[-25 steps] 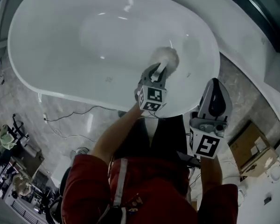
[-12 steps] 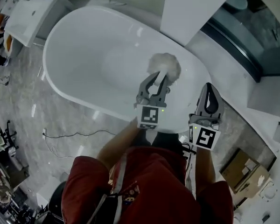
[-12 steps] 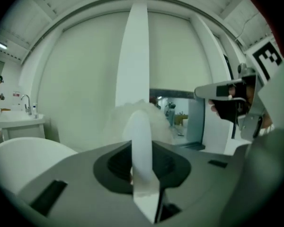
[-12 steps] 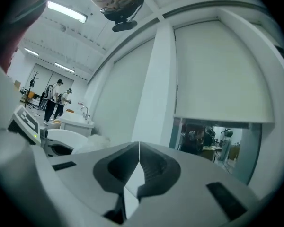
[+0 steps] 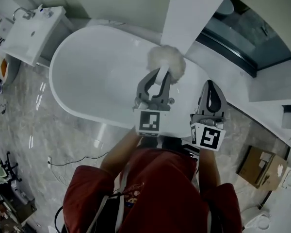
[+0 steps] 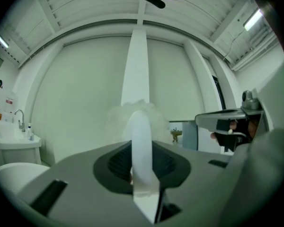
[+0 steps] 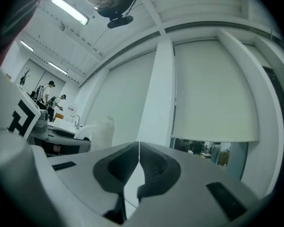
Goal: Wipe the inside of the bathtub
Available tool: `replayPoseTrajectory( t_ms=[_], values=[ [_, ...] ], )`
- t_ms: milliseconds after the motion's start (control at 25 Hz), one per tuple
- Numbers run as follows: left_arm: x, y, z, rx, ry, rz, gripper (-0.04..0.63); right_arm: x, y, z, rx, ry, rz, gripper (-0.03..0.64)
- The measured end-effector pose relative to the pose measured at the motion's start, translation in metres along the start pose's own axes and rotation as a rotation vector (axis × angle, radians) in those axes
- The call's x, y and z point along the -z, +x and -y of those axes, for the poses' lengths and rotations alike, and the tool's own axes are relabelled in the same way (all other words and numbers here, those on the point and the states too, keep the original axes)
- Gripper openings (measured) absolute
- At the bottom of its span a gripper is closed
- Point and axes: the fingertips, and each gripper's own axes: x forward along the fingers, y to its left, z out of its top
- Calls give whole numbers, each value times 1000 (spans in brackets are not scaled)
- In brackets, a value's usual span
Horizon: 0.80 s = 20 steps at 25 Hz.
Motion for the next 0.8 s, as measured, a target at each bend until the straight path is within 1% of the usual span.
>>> replayPoseTrajectory(
  t_ms=[80, 160, 320, 480, 520, 600, 680, 760, 800],
  values=[
    [-15, -7, 5, 7, 0, 25, 92, -11, -7, 2, 10, 8, 14, 12],
    [-25, -14, 13, 14, 21, 36, 92, -20, -13, 6, 16, 17, 35, 14],
    [-46, -28, 38, -3, 30, 71, 92, -30, -33, 18, 19, 20, 65, 12],
    [-54, -46, 60, -26, 32, 70, 93, -32, -56, 32, 34, 43, 84, 12],
    [-54, -49, 64, -27, 44, 65, 92, -32, -62, 34, 41, 42, 90, 13],
    [-55, -58, 74, -18, 89, 59, 92, -36, -73, 38, 53, 21, 104, 13],
    [-56, -69, 84, -18, 127, 61, 93, -41, -82, 39, 47, 23, 115, 12],
    [-60, -79, 91, -41, 140, 62, 92, -46, -90, 40, 34, 55, 128, 13],
    [-65, -84, 95, -56, 128, 66, 92, -49, -93, 40, 27, 71, 134, 14]
  ],
)
